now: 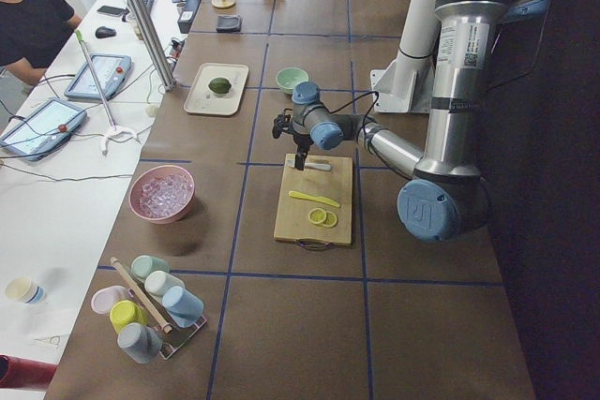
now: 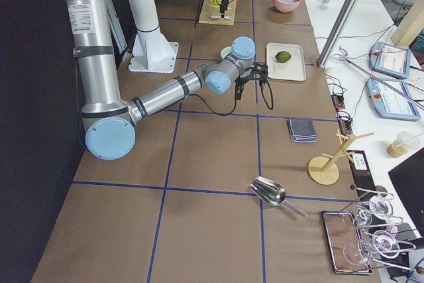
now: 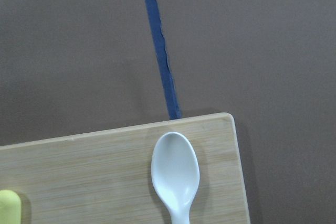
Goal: Place spoon in bowl
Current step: 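Lower the left gripper onto the white spoon on the cutting board and grasp it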
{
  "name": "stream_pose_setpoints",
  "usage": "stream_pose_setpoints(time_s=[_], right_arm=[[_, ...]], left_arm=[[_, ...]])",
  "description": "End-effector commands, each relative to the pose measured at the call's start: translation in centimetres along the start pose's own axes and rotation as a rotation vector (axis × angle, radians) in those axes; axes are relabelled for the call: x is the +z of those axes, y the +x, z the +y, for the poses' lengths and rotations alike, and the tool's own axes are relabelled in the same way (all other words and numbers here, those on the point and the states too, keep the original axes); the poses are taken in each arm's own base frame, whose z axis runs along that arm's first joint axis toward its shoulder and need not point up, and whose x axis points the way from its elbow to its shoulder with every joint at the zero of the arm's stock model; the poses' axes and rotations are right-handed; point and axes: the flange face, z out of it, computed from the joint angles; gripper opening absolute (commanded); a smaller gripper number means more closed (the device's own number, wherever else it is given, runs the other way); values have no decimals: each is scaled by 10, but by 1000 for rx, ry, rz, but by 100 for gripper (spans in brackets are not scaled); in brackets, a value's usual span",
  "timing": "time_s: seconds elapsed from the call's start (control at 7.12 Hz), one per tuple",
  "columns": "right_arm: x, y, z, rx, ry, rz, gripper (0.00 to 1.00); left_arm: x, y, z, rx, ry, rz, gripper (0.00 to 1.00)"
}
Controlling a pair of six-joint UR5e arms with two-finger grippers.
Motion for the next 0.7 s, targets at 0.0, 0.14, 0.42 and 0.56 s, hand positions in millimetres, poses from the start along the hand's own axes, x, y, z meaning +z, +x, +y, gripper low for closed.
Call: stream_pose_setpoints(time_s=[0.0,0.14,0.42,0.56], right_arm=[[2,0,1,-1,-2,1,100],[3,-1,1,-2,-5,2,100],[4,-1,1,-1,-7,2,100],[4,-1,1,-1,-7,2,100]], left_arm=[[5,-1,0,-5,-11,-3,89],[7,-2,0,-8,-18,-3,75],[12,-5,1,-12,-26,-12,63],[12,-5,1,-12,-27,-11,62]])
